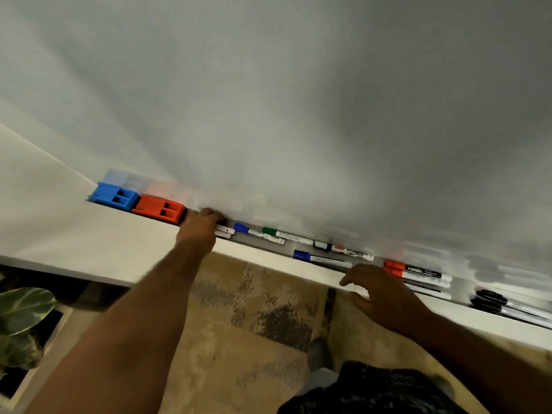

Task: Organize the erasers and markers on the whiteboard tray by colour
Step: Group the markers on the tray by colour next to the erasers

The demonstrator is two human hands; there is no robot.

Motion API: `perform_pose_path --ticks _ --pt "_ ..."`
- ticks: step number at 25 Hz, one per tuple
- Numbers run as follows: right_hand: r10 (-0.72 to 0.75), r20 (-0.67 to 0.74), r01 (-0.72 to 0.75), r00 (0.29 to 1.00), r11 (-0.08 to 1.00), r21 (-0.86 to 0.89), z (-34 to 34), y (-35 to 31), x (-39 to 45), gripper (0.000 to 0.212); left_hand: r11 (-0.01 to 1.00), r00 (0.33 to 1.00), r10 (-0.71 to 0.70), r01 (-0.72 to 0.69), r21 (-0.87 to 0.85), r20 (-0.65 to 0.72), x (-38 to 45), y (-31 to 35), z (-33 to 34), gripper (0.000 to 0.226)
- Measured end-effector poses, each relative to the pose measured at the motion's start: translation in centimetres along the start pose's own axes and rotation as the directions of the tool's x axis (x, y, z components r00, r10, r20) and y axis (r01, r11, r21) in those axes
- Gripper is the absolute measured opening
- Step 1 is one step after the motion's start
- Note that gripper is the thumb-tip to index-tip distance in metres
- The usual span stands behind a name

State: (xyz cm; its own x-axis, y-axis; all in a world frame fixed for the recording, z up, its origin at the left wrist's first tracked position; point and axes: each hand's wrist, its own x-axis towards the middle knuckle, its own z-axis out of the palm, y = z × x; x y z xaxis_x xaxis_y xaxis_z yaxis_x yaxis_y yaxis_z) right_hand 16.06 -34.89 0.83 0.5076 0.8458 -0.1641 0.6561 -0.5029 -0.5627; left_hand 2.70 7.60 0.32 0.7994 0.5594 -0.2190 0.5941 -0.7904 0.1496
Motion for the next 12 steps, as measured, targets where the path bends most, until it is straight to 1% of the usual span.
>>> perform_pose_path --ticks 6,8,10,11,12 --pt "0.009 -0.059 -0.008 0.998 1.000 0.017 -0.4 1.0 -1.1 0.020 0.994 0.993 0.092 -0.087 0.064 -0.078 -0.3 0.0 0.5 0.039" --pt "0.011 -0.050 -0.010 0.999 1.000 0.022 -0.5 1.2 -1.5 0.020 0.990 0.988 0.128 -0.122 0.070 -0.090 -0.7 -0.2 0.6 0.038" --pt "0.022 -0.020 -0.022 1.000 1.000 0.000 -0.4 1.3 -1.8 0.022 0.990 0.987 0.126 -0.119 0.073 -0.096 -1.1 -0.6 0.7 0.035" --pt "0.026 -0.011 -0.026 1.000 1.000 -0.011 -0.3 1.3 -1.9 0.023 0.990 0.985 0.129 -0.121 0.071 -0.119 -1.3 -0.6 0.7 0.033" --pt "0.031 -0.009 -0.031 0.999 0.999 -0.014 -0.3 1.4 -2.1 0.024 0.986 0.974 0.161 -0.152 0.073 -0.161 -1.5 -0.3 0.7 0.029"
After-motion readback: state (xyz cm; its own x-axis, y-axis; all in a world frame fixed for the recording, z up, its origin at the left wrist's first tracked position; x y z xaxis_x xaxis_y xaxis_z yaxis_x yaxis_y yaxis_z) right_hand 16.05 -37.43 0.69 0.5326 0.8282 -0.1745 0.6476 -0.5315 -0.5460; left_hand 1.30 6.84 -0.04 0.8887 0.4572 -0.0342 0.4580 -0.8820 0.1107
